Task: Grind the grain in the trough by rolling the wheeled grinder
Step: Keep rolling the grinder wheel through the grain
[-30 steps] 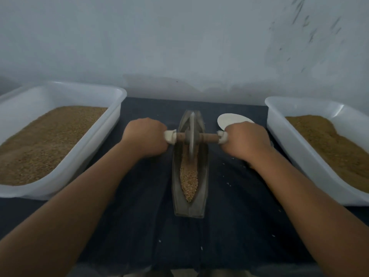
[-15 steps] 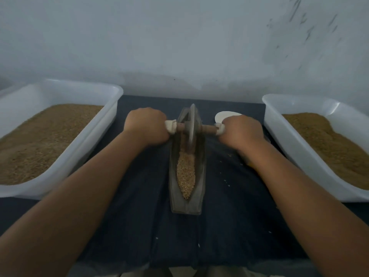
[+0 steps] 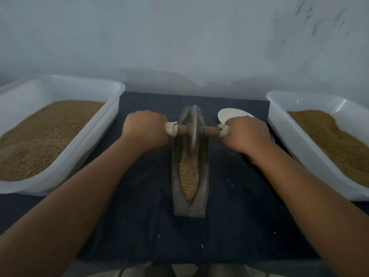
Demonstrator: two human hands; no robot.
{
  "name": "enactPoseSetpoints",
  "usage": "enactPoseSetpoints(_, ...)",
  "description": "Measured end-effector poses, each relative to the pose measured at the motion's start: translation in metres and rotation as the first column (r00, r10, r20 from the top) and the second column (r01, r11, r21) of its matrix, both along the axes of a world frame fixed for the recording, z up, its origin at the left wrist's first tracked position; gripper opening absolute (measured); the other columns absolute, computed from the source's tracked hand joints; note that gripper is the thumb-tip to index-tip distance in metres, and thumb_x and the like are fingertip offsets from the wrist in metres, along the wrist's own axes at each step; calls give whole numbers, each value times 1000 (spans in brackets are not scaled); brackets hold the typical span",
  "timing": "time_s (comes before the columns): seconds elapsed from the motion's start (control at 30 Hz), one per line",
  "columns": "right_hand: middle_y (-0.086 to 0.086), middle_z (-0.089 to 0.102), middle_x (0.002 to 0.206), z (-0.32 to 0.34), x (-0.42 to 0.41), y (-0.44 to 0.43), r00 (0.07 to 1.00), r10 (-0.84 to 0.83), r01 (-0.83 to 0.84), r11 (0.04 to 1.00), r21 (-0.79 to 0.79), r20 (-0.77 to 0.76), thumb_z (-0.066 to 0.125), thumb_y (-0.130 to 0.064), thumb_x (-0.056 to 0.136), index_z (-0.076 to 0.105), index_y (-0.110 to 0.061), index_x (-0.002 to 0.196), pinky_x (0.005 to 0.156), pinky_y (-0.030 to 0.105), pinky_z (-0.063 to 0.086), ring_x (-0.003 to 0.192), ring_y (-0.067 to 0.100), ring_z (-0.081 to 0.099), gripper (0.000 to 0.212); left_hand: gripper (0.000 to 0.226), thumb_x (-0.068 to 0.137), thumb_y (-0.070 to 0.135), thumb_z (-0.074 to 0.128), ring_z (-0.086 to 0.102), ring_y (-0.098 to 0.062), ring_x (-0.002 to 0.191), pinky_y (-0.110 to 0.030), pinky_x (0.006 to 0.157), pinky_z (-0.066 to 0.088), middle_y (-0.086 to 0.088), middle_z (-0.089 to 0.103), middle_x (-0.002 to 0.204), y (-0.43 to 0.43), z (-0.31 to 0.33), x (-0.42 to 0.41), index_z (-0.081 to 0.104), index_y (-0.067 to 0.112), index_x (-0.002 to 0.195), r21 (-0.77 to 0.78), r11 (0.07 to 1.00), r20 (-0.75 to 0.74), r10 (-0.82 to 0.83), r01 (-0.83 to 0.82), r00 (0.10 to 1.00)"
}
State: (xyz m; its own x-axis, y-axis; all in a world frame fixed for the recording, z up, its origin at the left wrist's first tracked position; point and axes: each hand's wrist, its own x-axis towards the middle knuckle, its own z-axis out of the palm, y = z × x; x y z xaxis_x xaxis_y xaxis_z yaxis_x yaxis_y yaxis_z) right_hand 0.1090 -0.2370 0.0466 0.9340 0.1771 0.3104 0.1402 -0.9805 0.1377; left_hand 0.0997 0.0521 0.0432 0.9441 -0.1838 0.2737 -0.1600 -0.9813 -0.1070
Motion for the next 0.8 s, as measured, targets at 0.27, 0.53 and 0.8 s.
enactPoseSetpoints(0.27, -8, 56, 58, 0, -56, -19, 976, 170, -162, 984, 69, -134, 25, -66, 70, 53, -28, 62, 51, 30, 36, 55, 11, 53, 48, 39, 73, 51, 66, 34, -6, 44, -20, 47, 21, 14, 40, 52, 21, -20, -54, 34, 33, 59, 53, 990, 162, -140, 133, 977)
enactPoseSetpoints(0.53, -5, 52, 64, -9, -11, -1, 994, 23, -24, 1000, 8, 105, 40, -59, 99, 56, -22, 70, 55, 29, 30, 61, 24, 50, 50, 24, 79, 51, 59, 51, -19, 60, -30, 57, 38, 9, 53, 67, 3, -2, -6, 57, 28, 72, 28, 999, 24, -36, 35, 999)
enactPoseSetpoints(0.8, -7, 56, 62, 2, -50, -15, 976, 149, -145, 989, 38, -157, 26, -68, 76, 56, -26, 66, 54, 31, 39, 60, 14, 55, 52, 30, 80, 52, 61, 47, -10, 50, -26, 51, 36, 12, 47, 59, 18, -8, -49, 43, 32, 66, 74, 991, 67, -117, 113, 991)
